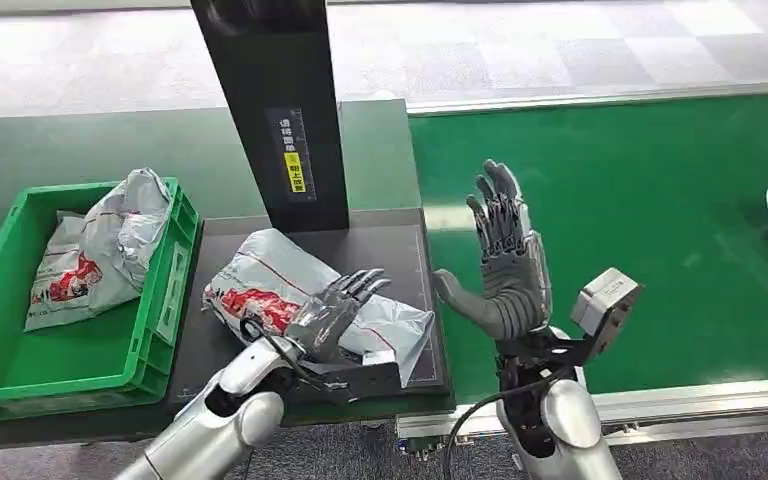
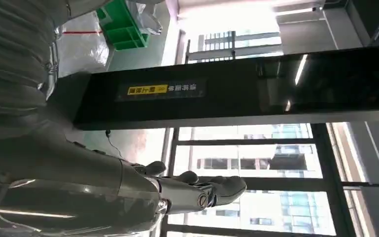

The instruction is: Moved the parcel from conveyor to table for the left to box.

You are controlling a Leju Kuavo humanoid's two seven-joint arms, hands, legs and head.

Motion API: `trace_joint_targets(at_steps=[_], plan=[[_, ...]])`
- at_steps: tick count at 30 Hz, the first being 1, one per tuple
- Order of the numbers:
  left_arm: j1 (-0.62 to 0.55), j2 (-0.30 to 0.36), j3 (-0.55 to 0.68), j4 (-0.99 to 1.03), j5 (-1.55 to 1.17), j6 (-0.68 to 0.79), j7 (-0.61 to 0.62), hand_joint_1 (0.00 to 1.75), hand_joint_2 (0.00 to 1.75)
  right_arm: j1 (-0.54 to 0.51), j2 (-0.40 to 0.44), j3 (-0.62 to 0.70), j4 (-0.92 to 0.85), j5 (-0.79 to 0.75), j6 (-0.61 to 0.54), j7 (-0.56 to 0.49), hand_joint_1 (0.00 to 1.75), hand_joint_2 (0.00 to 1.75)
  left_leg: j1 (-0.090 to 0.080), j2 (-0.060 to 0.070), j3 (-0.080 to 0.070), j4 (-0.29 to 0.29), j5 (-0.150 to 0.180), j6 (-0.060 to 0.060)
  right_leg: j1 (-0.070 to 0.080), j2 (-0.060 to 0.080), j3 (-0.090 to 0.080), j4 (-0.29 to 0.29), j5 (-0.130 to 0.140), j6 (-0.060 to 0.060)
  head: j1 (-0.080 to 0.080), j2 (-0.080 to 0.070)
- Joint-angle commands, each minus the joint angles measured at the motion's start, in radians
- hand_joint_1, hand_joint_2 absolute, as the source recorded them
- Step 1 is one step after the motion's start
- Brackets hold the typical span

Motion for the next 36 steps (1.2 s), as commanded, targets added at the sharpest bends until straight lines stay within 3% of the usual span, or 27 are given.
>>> trace_joint_targets(at_steps=[1,16,25,33,36], plan=[[-0.121,0.053,-0.135,0.133,-0.005,-0.075,-0.017,1.75,1.75,-0.021,0.043,-0.019,0.001,-0.006,-0.004,0.004,0.0,1.75,0.0,0.0,0.0,-0.002,0.002,-0.001,0.001,0.001,-0.001,-0.001,0.002,-0.002,0.0,0.0],[-0.155,0.107,-0.174,0.05,0.054,-0.104,-0.026,1.75,1.75,0.034,0.049,-0.045,-0.056,-0.004,-0.001,-0.009,0.0,1.75,0.001,-0.001,0.0,-0.001,0.001,0.0,0.001,0.0,0.0,0.0,0.001,-0.002,0.0,0.0],[-0.109,0.157,-0.097,-0.31,0.012,0.165,-0.02,1.75,1.75,0.056,0.039,-0.055,-0.065,-0.001,-0.012,-0.022,0.0,1.75,0.001,0.0,-0.002,0.001,0.001,0.0,0.001,0.001,-0.002,0.001,0.001,-0.001,0.0,0.0],[-0.009,0.201,0.096,-0.622,0.119,0.438,-0.08,1.75,1.75,0.097,0.05,-0.054,-0.09,-0.005,-0.03,-0.035,0.0,1.75,0.0,0.002,-0.002,0.0,0.0,0.0,0.001,0.002,-0.002,0.001,0.001,-0.001,0.0,0.0],[0.007,0.195,0.178,-0.681,0.178,0.458,-0.083,1.75,1.75,0.106,0.052,-0.056,-0.104,-0.001,-0.044,-0.036,0.0,1.75,0.001,0.002,-0.003,0.001,0.001,0.0,0.001,0.002,-0.003,0.001,0.001,-0.002,0.0,0.0]])
